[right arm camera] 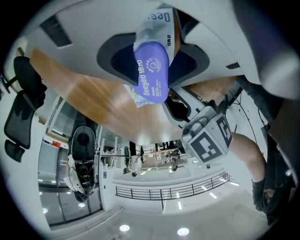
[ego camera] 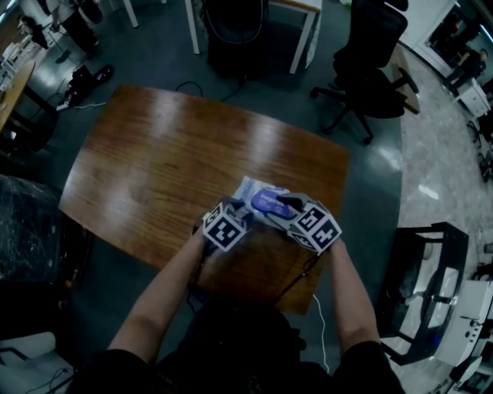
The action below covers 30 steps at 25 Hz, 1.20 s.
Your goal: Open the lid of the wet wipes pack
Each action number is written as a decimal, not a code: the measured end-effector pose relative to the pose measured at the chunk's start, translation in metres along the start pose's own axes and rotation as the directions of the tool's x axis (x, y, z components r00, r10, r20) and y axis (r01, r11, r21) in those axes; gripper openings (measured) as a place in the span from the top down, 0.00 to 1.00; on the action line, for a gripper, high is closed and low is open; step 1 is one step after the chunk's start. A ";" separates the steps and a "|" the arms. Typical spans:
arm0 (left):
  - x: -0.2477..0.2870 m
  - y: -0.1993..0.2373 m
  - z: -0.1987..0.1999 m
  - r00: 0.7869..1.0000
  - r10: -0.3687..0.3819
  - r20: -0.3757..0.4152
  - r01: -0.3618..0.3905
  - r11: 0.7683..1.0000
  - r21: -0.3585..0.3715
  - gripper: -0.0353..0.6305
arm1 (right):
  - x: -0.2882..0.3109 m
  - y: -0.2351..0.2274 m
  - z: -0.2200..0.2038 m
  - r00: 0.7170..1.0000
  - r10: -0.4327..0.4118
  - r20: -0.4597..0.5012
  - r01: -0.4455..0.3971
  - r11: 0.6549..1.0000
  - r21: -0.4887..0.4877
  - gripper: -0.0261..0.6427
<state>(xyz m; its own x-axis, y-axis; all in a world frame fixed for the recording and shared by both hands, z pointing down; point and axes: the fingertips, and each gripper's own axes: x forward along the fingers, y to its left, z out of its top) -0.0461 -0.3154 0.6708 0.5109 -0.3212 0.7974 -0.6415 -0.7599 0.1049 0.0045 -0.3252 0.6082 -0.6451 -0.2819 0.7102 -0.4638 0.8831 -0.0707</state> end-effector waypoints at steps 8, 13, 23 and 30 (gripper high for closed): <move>0.000 0.001 -0.001 1.000 -0.011 0.006 0.011 1.000 -0.014 0.71 | -0.033 -0.032 0.034 0.962 -0.213 0.173 0.212 0.977 0.023 0.76; -0.001 0.002 -0.001 1.000 -0.008 0.007 0.008 1.000 -0.022 0.71 | -0.037 -0.049 0.037 0.932 -0.311 0.186 0.306 0.950 0.052 0.83; 0.000 0.001 0.001 1.000 -0.011 0.023 0.013 0.998 -0.062 0.72 | -0.025 -0.095 0.011 0.863 -0.489 0.128 0.470 0.870 0.150 0.83; -0.007 0.007 0.007 0.998 0.021 0.062 -0.014 0.993 -0.116 0.72 | -0.016 -0.112 0.003 0.842 -0.531 0.096 0.496 0.831 0.251 0.82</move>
<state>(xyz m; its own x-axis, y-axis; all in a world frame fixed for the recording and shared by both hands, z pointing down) -0.0499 -0.3221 0.6619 0.5317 -0.3716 0.7611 -0.7108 -0.6844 0.1624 0.0648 -0.4214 0.6027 -0.3549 -0.7421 0.5686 -0.8579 0.5002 0.1174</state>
